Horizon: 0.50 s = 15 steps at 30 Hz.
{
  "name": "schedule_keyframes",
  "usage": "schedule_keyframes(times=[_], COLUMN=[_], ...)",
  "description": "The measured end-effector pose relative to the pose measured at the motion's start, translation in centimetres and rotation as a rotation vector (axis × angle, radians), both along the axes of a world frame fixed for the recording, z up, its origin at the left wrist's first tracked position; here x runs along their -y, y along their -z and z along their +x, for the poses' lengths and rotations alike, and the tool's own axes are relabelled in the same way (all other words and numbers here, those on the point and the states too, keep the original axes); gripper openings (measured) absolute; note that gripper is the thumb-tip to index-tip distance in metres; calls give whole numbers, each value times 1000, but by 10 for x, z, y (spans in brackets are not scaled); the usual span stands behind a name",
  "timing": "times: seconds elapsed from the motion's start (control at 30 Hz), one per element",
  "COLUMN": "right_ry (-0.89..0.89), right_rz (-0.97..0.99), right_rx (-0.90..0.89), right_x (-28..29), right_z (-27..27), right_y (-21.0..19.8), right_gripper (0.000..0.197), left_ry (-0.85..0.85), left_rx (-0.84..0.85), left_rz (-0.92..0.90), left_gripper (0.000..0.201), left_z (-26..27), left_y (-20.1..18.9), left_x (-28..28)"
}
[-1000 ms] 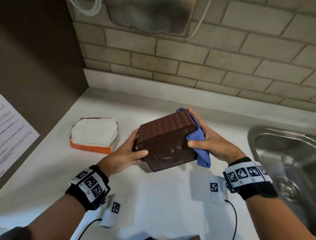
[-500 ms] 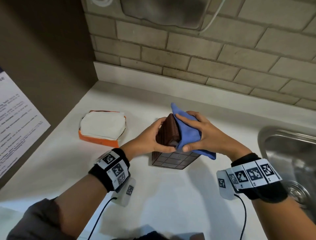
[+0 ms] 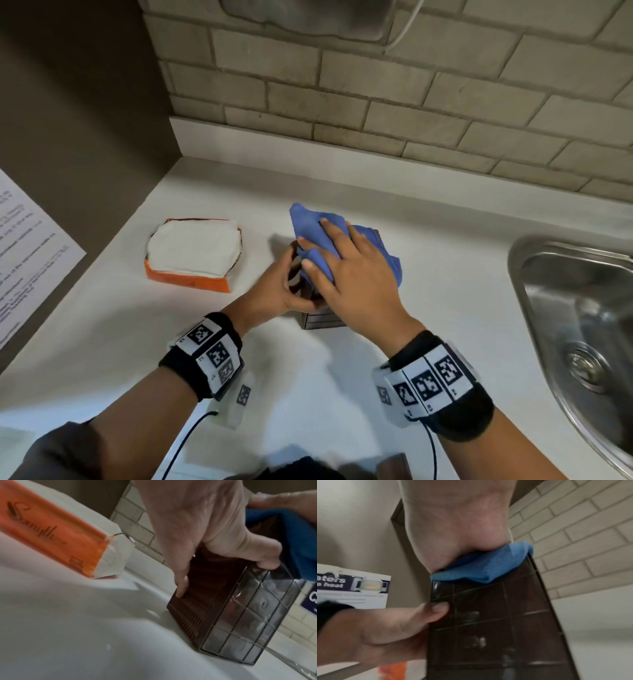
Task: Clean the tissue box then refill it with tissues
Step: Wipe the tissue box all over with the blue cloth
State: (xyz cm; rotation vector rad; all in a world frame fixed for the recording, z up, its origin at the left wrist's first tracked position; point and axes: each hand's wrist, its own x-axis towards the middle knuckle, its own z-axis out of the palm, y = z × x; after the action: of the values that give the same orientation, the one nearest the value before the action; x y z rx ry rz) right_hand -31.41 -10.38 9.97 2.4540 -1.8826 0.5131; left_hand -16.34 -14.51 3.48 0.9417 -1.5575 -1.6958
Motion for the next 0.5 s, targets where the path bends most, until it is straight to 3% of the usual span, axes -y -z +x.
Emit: schedule_keyframes(times=[0.07,0.2,0.23,0.37,0.5], right_ry=[40,143,167,158,84], right_rz=[-25,156,165,48,8], right_rx=[62,556,568,-6,84], right_x=[-1,-1,-2,-5,-4], right_z=[-19,-48,-47,-14,-13], right_y=[3,4,4,5,3], right_gripper=[45,43,43,57,48], left_ry=[-13,-12,-9,-31,-56], left_rx=[-37,-42,-34,-29,-27], left_rz=[6,9,10,-8,-9], left_gripper=[95,101,101,98,96], left_z=[-1,-1,-1,-1,1], left_y=[1,4,4,0,-1], left_x=[-1,-1,0,-2,-5])
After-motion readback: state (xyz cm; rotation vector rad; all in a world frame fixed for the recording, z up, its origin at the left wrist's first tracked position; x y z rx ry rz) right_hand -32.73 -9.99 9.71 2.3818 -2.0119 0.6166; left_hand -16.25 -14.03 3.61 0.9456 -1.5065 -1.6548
